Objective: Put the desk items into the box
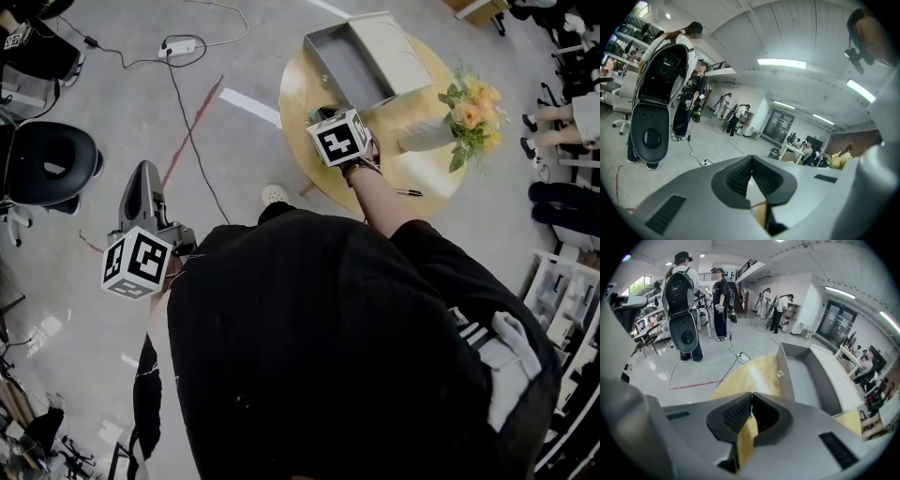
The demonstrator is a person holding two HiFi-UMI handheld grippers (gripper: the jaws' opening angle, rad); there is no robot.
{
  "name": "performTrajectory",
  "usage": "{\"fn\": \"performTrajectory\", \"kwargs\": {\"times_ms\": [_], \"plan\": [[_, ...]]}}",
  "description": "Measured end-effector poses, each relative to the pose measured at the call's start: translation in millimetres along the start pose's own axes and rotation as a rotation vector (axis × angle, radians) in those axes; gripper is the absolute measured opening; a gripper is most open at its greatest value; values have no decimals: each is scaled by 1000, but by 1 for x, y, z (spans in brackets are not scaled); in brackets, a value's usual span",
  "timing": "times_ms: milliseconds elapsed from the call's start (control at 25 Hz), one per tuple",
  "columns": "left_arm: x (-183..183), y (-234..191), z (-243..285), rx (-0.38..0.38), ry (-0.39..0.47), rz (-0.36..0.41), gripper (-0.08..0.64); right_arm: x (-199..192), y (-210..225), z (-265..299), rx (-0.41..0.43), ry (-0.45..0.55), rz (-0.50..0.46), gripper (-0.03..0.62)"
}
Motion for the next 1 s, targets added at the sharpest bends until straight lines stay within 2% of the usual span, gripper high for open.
{"fn": "performTrajectory", "kwargs": {"times_ms": [240, 480, 760, 1000], "plan": [[0, 5, 0, -21, 5, 2, 9, 0, -2, -9, 26, 21, 22, 12], [1, 9, 0, -41, 12, 0, 9, 7, 4, -28, 28, 64, 89, 12], [-4, 14, 0, -40, 0, -6, 9, 19, 21, -50, 32, 203, 167, 12], [-8, 12, -2, -13, -16, -14, 9, 22, 46, -64, -21, 308, 186, 12]]}}
Point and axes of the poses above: the fingertips, and each gripper's own axes: z forward along the fingers, y to its right, x out of its top, the point moved 9 cm from there along -z, backward along the fingers, and after that the axes turned 13 degrees about x, right-handed, at the moved point
